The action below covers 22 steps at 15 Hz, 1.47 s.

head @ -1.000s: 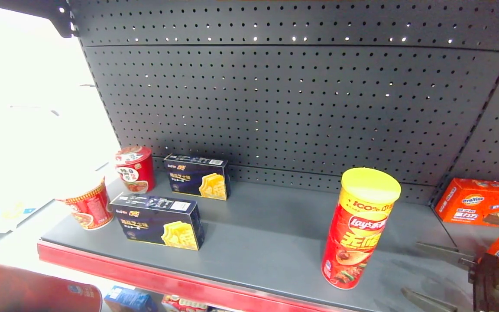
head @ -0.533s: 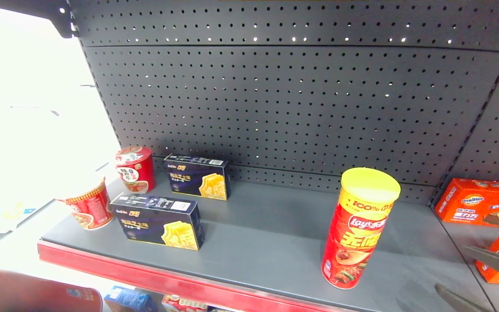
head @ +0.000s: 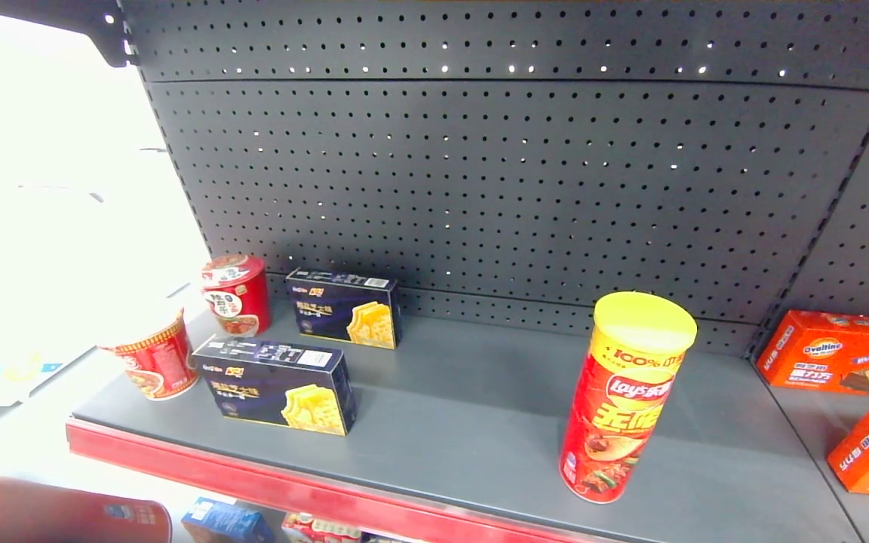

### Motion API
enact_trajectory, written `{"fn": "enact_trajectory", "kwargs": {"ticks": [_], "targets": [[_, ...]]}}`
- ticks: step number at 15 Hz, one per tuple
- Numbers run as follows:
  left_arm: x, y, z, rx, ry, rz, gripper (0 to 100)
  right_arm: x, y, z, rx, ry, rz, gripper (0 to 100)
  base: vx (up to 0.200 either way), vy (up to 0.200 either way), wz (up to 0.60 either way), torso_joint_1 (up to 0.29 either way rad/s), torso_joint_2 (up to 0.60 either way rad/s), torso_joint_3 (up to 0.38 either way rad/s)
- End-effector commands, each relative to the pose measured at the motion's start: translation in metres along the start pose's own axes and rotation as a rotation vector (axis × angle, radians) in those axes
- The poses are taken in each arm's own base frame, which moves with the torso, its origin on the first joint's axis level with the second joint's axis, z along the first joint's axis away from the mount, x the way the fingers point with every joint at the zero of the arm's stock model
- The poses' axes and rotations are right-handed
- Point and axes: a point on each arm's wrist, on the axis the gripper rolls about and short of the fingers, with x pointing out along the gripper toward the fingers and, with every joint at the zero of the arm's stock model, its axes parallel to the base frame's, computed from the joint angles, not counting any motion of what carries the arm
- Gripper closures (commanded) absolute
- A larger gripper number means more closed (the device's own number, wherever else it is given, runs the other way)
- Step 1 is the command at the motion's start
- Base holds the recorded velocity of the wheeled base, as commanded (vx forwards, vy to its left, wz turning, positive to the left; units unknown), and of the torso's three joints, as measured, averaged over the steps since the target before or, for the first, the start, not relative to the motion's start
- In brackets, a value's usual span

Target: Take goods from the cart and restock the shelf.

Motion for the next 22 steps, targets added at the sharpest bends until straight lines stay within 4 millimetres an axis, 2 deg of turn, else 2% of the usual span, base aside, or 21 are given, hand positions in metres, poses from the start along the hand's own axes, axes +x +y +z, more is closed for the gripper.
{"fn": "enact_trajectory", "kwargs": {"ticks": [1, 2, 6, 10, 14, 18, 22], "targets": [[-0.002, 0.0, 0.001, 0.002, -0.014, -0.002, 100, -0.04, 0.005, -0.026, -0.021, -0.131, -0.093, 0, 0.0, 0.0, 0.0, 0.0, 0.0, 0.0], [-0.004, 0.0, 0.0, 0.003, -0.023, -0.003, 100, -0.046, 0.003, -0.031, -0.015, -0.12, -0.228, 0, 0.0, 0.0, 0.0, 0.0, 0.0, 0.0], [-0.007, -0.001, 0.001, 0.004, -0.044, -0.006, 100, -0.042, 0.002, -0.042, -0.005, -0.086, -0.281, 0, 0.0, 0.0, 0.0, 0.0, 0.0, 0.0], [-0.01, -0.005, 0.026, 0.015, -0.098, -0.044, 100, -0.042, 0.004, -0.042, -0.013, -0.086, -0.176, 0, 0.0, 0.0, 0.0, 0.0, 0.0, 0.0], [-0.013, -0.007, 0.032, 0.07, -0.116, -0.105, 100, -0.041, 0.005, -0.042, -0.116, -0.081, -0.139, 0, 0.0, 0.0, 0.0, 0.0, 0.0, 0.0], [-0.014, -0.007, 0.036, 0.071, -0.124, -0.143, 100, -0.041, 0.007, -0.042, -0.11, -0.087, -0.078, 0, 0.0, 0.0, -0.6, 0.004, 0.0, 0.001], [-0.011, -0.009, 0.046, 0.07, -0.12, -0.172, 100, -0.041, 0.006, -0.042, -0.093, -0.087, -0.079, 0, 0.0, 0.0, 0.0, 0.0, 0.0, 0.0]]}}
